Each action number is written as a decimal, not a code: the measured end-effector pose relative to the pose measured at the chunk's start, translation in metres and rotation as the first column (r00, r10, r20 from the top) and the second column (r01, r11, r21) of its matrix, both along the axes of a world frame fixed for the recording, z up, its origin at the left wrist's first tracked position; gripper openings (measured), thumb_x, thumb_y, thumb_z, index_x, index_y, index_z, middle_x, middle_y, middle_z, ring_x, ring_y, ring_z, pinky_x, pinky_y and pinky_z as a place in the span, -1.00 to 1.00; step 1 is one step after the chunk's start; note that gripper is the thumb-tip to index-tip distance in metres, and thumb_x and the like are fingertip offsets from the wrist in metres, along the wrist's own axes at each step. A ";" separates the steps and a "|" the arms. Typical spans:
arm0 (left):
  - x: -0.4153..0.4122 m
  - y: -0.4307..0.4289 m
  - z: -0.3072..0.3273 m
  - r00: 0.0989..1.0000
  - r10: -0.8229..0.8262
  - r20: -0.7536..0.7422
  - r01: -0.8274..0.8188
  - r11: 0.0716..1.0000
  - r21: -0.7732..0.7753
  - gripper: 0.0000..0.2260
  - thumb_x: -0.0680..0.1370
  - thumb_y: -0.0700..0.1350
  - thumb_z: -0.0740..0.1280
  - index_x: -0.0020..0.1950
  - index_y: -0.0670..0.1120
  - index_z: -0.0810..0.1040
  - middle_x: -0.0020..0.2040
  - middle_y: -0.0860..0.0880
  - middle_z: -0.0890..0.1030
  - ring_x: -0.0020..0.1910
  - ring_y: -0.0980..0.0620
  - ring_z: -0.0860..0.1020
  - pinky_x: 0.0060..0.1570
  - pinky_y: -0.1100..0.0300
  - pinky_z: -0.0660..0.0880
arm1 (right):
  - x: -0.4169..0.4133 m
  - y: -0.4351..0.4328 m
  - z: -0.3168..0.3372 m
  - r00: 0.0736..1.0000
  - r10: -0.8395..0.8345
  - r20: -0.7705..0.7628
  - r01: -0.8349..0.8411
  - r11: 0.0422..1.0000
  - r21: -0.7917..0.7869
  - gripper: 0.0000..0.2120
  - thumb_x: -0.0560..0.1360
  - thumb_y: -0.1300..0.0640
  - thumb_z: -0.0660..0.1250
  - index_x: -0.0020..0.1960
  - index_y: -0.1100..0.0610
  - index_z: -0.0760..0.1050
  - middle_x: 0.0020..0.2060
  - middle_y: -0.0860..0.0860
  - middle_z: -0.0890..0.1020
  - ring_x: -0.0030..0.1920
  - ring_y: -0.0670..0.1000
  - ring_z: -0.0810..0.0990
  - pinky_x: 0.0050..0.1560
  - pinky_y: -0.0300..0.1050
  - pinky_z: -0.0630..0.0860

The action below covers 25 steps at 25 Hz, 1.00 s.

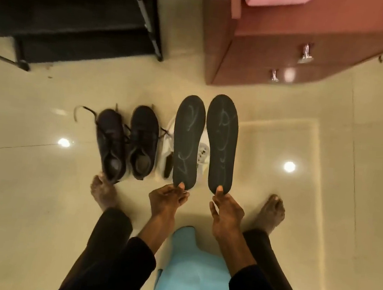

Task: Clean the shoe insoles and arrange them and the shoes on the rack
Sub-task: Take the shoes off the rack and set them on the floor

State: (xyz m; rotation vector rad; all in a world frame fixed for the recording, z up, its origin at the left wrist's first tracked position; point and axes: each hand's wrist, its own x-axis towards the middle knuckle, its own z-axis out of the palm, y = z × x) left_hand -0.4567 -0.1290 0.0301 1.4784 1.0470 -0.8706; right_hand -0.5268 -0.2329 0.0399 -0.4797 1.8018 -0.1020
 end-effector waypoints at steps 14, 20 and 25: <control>-0.137 -0.124 -0.189 0.929 -0.350 -0.122 0.363 0.925 0.114 -0.81 0.52 -0.33 0.49 -0.25 -0.20 0.57 -0.21 -0.18 0.65 -0.31 -0.12 0.63 -0.28 0.14 0.64 | -0.148 -0.091 -0.174 0.936 -0.349 -0.054 0.353 0.927 0.124 -0.69 0.52 0.15 0.45 0.20 0.24 0.54 0.07 0.09 0.64 0.06 0.02 0.60 0.16 -0.04 0.56; -0.175 -0.158 -0.224 0.867 -0.479 -0.136 0.493 0.865 0.098 -0.79 0.53 -0.28 0.50 -0.29 -0.16 0.59 -0.23 -0.17 0.66 -0.26 -0.17 0.64 -0.05 -0.03 0.67 | -0.184 -0.117 -0.212 0.926 -0.375 -0.038 0.377 0.919 0.118 -0.76 0.58 0.05 0.37 0.16 0.16 0.49 0.09 0.05 0.61 0.15 0.02 0.57 0.16 -0.08 0.54; -0.197 -0.172 -0.237 0.813 -0.568 -0.132 0.580 0.809 0.091 -0.88 0.53 -0.18 0.52 -0.16 -0.18 0.65 -0.18 -0.13 0.69 -0.24 -0.10 0.67 -0.11 0.07 0.67 | -0.208 -0.127 -0.213 0.923 -0.380 0.064 0.363 0.914 0.181 -0.73 0.68 0.04 0.18 0.30 0.16 0.41 0.28 0.07 0.49 0.37 0.05 0.41 0.39 -0.01 0.38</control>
